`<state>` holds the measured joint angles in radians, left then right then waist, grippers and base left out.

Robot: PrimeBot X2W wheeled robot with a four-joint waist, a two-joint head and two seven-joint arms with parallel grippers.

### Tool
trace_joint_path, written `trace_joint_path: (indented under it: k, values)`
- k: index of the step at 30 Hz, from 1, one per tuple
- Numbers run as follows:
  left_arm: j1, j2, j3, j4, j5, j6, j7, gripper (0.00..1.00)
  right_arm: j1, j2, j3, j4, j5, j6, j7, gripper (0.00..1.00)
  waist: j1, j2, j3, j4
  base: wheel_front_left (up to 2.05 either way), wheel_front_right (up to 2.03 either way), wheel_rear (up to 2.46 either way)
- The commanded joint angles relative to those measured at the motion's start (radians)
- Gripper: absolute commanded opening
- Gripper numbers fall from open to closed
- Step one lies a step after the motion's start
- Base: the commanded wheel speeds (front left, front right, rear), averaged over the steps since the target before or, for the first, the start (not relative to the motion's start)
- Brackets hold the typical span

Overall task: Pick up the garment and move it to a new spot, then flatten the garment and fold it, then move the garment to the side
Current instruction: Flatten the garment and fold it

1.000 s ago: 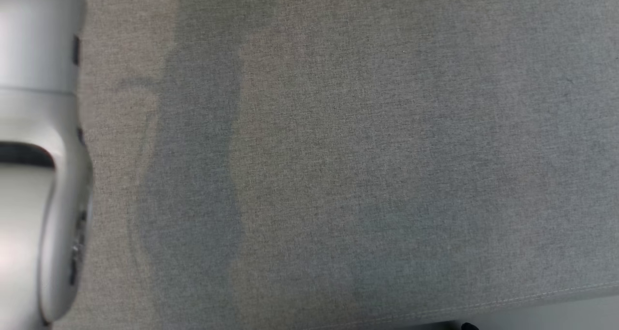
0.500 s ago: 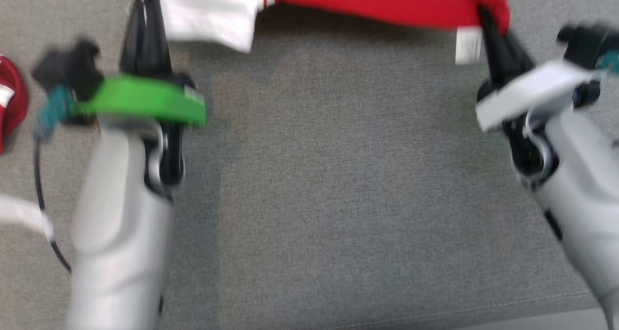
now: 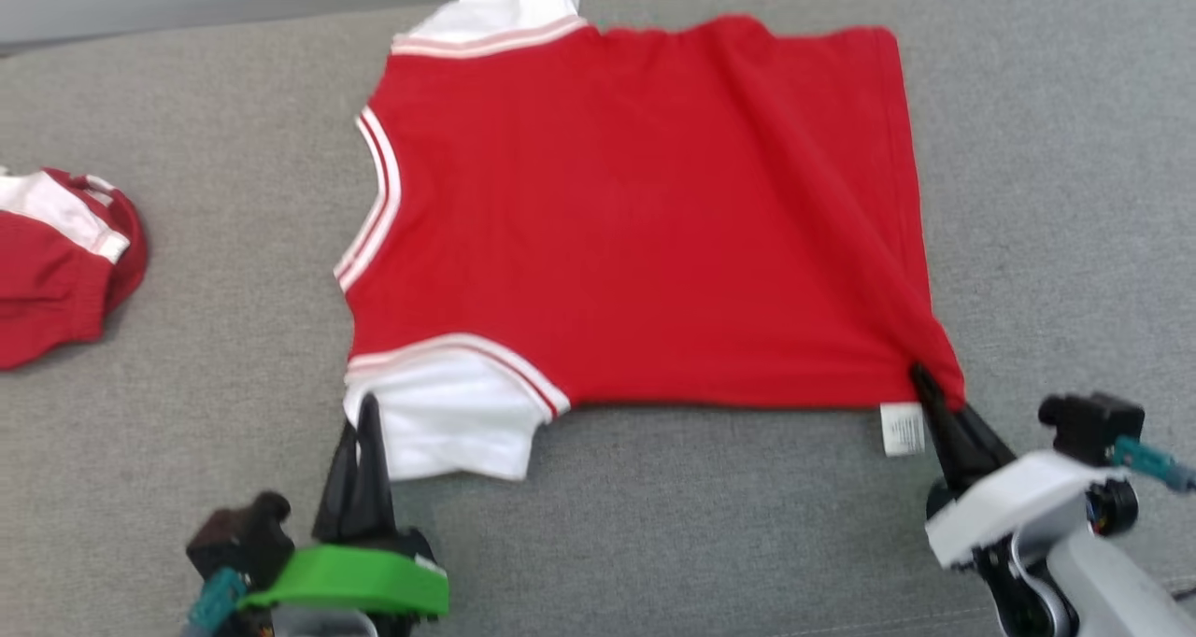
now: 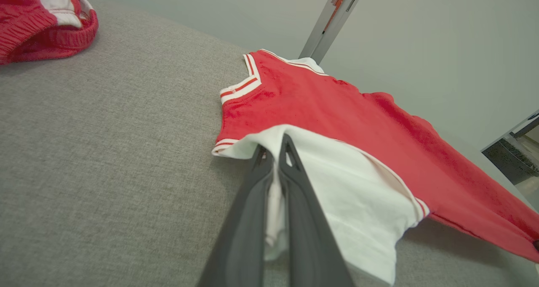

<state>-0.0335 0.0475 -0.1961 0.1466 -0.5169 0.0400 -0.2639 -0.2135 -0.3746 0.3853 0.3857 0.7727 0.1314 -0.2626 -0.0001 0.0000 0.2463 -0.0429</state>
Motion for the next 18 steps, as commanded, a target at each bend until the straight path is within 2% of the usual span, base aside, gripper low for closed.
trace_joint_path:
  k: [1, 8, 13, 18]
  values:
    - [0.039, 0.006, -0.004, -0.009, 0.006, 0.008, 0.0, 0.0, 0.04, -0.005, -0.018, -0.012, -0.012, -0.001, -0.003, 0.0, 0.0001, 0.0, -0.061, 0.015, 0.0, 0.0, 0.0]
    - [0.109, 0.006, -0.042, -0.029, 0.012, 0.016, -0.001, 0.0, 0.165, 0.018, -0.059, -0.063, -0.039, -0.001, 0.011, 0.0, 0.0001, 0.0, -0.081, 0.018, 0.0, 0.0, 0.0]
    - [0.064, 0.007, -0.053, -0.006, 0.021, -0.004, -0.001, 0.0, 0.159, 0.036, -0.073, -0.079, -0.061, -0.001, 0.033, 0.0, 0.0001, 0.0, -0.081, 0.014, 0.0, 0.0, 0.0]
    - [-0.007, 0.034, -0.069, 0.032, 0.043, -0.023, 0.019, 0.0, 0.127, 0.042, -0.075, -0.1, -0.081, -0.001, 0.072, 0.0, 0.0001, 0.0, -0.072, 0.004, 0.0, 0.0, 0.0]
